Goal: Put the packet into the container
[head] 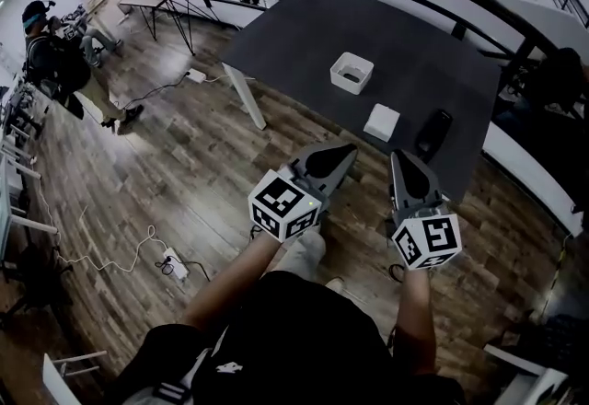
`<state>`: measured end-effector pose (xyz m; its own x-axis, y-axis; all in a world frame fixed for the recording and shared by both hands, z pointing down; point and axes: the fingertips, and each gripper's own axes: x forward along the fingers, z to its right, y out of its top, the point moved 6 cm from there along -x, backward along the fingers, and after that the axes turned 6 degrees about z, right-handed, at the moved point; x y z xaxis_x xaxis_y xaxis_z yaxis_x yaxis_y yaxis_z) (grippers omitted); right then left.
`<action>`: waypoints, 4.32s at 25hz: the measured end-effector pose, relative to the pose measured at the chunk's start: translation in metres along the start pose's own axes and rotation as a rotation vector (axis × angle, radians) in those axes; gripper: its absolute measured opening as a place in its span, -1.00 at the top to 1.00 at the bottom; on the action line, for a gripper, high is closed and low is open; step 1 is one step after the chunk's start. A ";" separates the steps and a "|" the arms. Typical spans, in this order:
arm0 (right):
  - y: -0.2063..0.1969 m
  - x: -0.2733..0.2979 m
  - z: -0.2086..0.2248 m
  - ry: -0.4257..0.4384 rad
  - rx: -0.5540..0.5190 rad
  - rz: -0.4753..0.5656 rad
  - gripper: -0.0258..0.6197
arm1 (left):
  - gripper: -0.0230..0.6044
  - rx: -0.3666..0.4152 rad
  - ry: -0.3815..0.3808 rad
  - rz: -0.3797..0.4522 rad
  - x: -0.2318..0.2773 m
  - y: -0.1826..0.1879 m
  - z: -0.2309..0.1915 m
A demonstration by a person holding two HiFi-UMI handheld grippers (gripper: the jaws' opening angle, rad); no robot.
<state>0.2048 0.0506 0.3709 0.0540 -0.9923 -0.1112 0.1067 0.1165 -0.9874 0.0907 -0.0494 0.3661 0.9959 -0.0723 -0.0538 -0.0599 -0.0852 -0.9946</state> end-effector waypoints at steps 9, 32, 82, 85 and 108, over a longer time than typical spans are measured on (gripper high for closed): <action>-0.002 0.084 0.041 -0.036 -0.040 -0.016 0.91 | 0.91 -0.013 -0.055 0.032 0.060 0.006 -0.081; -0.027 0.209 0.088 -0.082 -0.058 -0.095 0.91 | 0.91 -0.169 -0.156 0.046 0.142 -0.001 -0.218; -0.299 0.201 0.178 0.593 -0.460 -1.362 -0.79 | 0.91 -0.071 0.101 -0.087 0.190 -0.055 -0.265; -0.302 0.201 0.177 0.600 -0.449 -1.377 -0.79 | 0.91 -0.081 0.117 -0.095 0.186 -0.056 -0.268; -0.285 0.225 0.189 0.619 -0.414 -1.452 -0.59 | 0.91 -0.099 0.170 -0.086 0.187 -0.059 -0.272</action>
<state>0.3737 -0.1983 0.6488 -0.2432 -0.1284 0.9614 -0.5550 -0.7945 -0.2465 0.2618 -0.3277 0.4390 0.9726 -0.2260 0.0549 0.0102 -0.1945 -0.9808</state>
